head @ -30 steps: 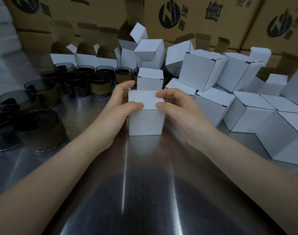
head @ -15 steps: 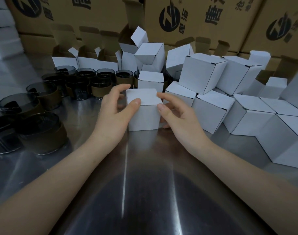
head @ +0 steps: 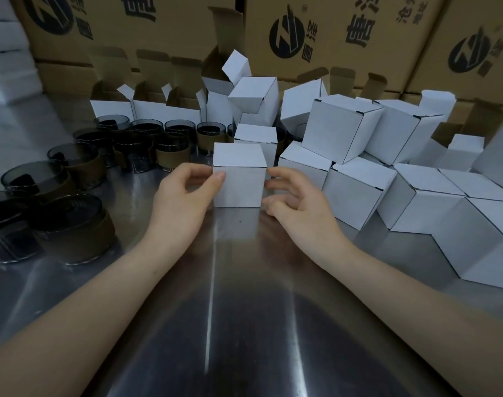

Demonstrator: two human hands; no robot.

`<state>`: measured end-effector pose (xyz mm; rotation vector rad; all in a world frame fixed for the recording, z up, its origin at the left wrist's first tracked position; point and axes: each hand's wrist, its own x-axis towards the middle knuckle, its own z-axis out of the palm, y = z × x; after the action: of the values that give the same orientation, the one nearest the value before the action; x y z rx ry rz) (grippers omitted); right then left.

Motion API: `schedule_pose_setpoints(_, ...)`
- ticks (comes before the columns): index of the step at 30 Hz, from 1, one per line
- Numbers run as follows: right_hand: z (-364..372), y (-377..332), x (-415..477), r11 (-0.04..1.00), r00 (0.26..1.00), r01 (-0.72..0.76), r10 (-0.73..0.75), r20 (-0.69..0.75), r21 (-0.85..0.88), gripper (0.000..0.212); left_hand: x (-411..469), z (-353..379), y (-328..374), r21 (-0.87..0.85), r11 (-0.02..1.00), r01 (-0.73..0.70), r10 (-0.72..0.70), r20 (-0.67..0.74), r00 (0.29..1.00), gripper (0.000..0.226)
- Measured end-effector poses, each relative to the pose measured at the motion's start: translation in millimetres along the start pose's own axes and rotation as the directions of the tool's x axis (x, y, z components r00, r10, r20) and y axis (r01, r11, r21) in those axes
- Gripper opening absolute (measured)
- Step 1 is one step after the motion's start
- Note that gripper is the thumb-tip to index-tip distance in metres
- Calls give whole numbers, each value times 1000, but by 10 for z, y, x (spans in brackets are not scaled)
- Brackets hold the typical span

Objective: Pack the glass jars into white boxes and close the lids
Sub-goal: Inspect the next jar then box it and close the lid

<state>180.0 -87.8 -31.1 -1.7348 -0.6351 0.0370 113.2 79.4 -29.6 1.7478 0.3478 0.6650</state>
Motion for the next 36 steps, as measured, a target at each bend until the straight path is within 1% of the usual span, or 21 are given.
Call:
schedule_pose_setpoints(3,-6,14,10,1000,999,-9,8,-42,-19,47,17,-2,-34,7,1000,-1,1,41,999,20)
schedule_pose_setpoints(5,-9,25,22,1000,997,-16,15,-71,-17,47,12,2,-33,13,1000,-3,2,87,996,27)
schedule_pose_setpoints(9,-16,41,33,999,993,-9,5,-115,-35,48,11,10,-27,17,1000,-11,7,233,972,43)
schedule_pose_setpoints(12,-22,52,33,999,991,-3,-4,-135,-54,48,12,3,-36,28,999,-39,28,319,947,46)
schedule_pose_setpoints(14,-18,61,36,998,990,1,-10,-140,-63,48,8,-8,-32,64,996,-55,28,363,931,51)
schedule_pose_setpoints(16,-12,63,37,997,989,14,-25,-143,-76,48,16,-9,-39,92,993,-67,26,383,923,54)
schedule_pose_setpoints(20,-5,61,49,996,990,28,-41,-136,-90,49,16,-10,-29,83,992,-91,48,421,906,57)
schedule_pose_setpoints(22,-6,67,53,995,990,30,-42,-136,-92,48,14,-8,-24,80,994,-78,35,437,899,59)
schedule_pose_setpoints(27,-16,113,59,995,990,1,-16,-143,-105,36,21,-12,-40,87,994,-64,16,469,883,68)
schedule_pose_setpoints(30,-19,140,67,991,988,-12,-9,-156,-136,33,19,-11,-48,101,992,-69,17,447,894,69)
schedule_pose_setpoints(34,-17,154,76,983,986,5,-36,-161,-185,35,9,2,-48,188,974,-125,74,259,963,43)
schedule_pose_setpoints(36,-15,161,78,978,987,19,-51,-151,-207,36,8,-2,-43,275,947,-166,120,174,977,33)
